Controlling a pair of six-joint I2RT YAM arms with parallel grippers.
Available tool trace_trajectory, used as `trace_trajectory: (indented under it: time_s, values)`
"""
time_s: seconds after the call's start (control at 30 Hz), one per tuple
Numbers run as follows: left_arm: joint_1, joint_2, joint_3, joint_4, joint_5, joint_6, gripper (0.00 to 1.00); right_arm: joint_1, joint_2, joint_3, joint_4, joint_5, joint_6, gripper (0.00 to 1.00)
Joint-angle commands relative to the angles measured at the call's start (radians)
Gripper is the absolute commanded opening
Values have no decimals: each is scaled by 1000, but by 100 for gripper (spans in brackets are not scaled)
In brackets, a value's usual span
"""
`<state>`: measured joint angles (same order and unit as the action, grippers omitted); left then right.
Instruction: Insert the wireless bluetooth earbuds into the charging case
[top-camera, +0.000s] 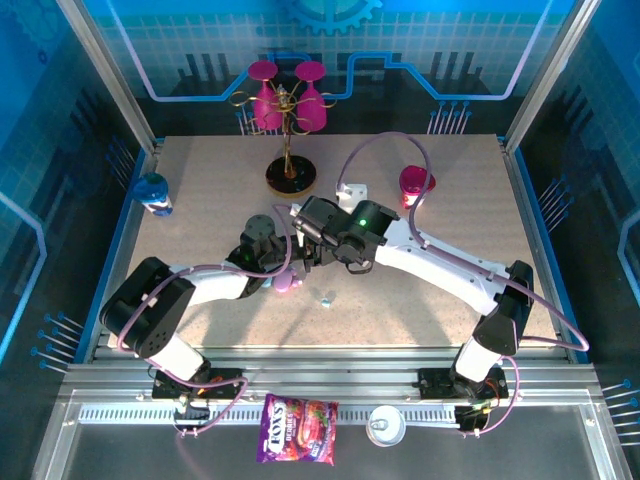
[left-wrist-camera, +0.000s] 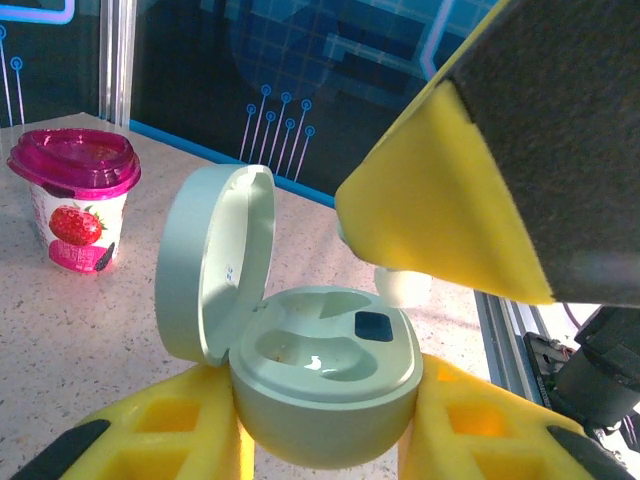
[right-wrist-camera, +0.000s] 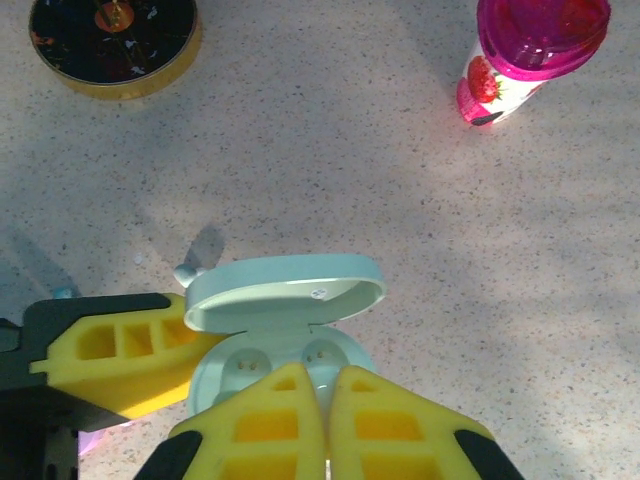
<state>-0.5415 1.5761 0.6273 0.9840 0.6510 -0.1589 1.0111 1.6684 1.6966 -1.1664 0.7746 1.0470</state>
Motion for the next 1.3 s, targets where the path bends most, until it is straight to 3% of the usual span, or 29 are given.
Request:
trace_trajectory:
  time_s: [0.0, 0.97, 1.27]
  values:
    - [-6, 8, 2, 71, -2, -1, 27, 18, -12, -2, 45, -19, 11, 5]
    - [-6, -27, 0, 96, -4, 7, 28, 17, -18, -53, 101, 10, -4, 6]
    - [-6, -12, -4, 132, 4, -2, 28, 14, -114, -172, 303, -7, -66, 6]
